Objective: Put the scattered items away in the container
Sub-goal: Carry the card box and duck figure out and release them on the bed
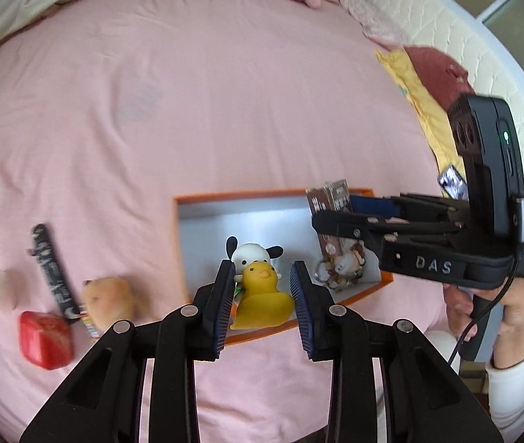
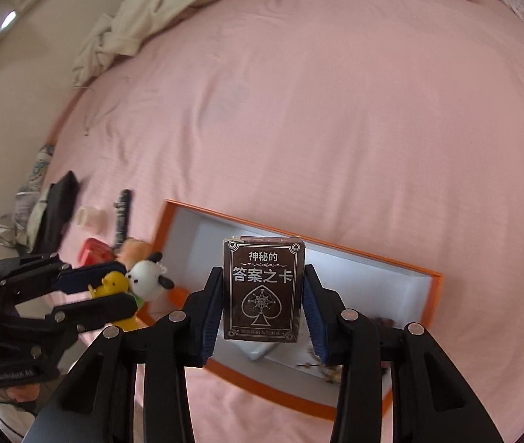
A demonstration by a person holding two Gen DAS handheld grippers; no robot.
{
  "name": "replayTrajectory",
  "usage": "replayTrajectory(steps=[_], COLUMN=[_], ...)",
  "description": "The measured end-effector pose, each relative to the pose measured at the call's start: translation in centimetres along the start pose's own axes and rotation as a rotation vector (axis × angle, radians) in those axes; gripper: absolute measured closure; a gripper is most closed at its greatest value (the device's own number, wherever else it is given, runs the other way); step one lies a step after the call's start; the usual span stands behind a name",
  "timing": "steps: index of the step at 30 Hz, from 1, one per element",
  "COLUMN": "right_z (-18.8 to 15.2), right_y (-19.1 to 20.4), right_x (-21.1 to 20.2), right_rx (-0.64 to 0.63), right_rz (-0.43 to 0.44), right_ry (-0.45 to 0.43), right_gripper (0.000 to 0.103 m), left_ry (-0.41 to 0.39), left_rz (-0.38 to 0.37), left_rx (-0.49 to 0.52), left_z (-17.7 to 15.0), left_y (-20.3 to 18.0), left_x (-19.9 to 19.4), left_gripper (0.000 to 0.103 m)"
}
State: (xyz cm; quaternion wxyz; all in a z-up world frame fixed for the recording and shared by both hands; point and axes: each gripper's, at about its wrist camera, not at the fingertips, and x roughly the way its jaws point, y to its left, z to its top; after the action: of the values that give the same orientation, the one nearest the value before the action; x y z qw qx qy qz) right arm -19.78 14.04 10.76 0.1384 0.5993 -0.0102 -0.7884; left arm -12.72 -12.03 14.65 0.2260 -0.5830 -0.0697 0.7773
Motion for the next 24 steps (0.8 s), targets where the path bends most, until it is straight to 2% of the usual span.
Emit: replayTrajectory(steps=[1,2,4,12,15,17,20,24], right_z=[0.2,0.2,0.6,1.5,1.8,2.0,2.2,2.2], right_y=[1.2,2.2,5.2,14.5,17.1,18.2,19.8,21.0], right_x=[0.0,0.1,1.0,4.8,6.5,7.7,9.7,12.3], right_rx=[-0.015,-0.029,-0.063,-0.164,-0.188,-0.197,-0.209,-0.215], right_rz=[0.007,0.015,0.041,0.118,0.135,0.125,0.112,0.074], right_ry=[-0.006,-0.013,-0.021,-0.006,0.019,0.031,0.058,0.069], right_gripper=[0.064,0.064,0.064,0.064,0.064,0.064,0.064,0.064], left_ry=[-0.015,-0.025,-0.047,-0.143,-0.158,-0.171,-0.175,-0.168], left_rz=[0.007,0.016,0.034,0.125,0.186,0.197,0.197,0.233], left_rx=[-0.012,-0.029,-0.062,-0.226,-0.257,-0.291,-0.333,-0.347], left_z=[-0.2,1.0,0.5,-3.3,-4.3,-4.5,-6.3,-7.3], left_y=[0.9,1.1,3.3,11.6,14.3,15.7,19.0,20.0], left_x=[-0.9,-0.6,-1.9,-6.3,-6.8,-6.4,-6.8,-5.4], left_gripper=[0.071,0.071,0.071,0.071,0.071,0.071,0.071,0.071])
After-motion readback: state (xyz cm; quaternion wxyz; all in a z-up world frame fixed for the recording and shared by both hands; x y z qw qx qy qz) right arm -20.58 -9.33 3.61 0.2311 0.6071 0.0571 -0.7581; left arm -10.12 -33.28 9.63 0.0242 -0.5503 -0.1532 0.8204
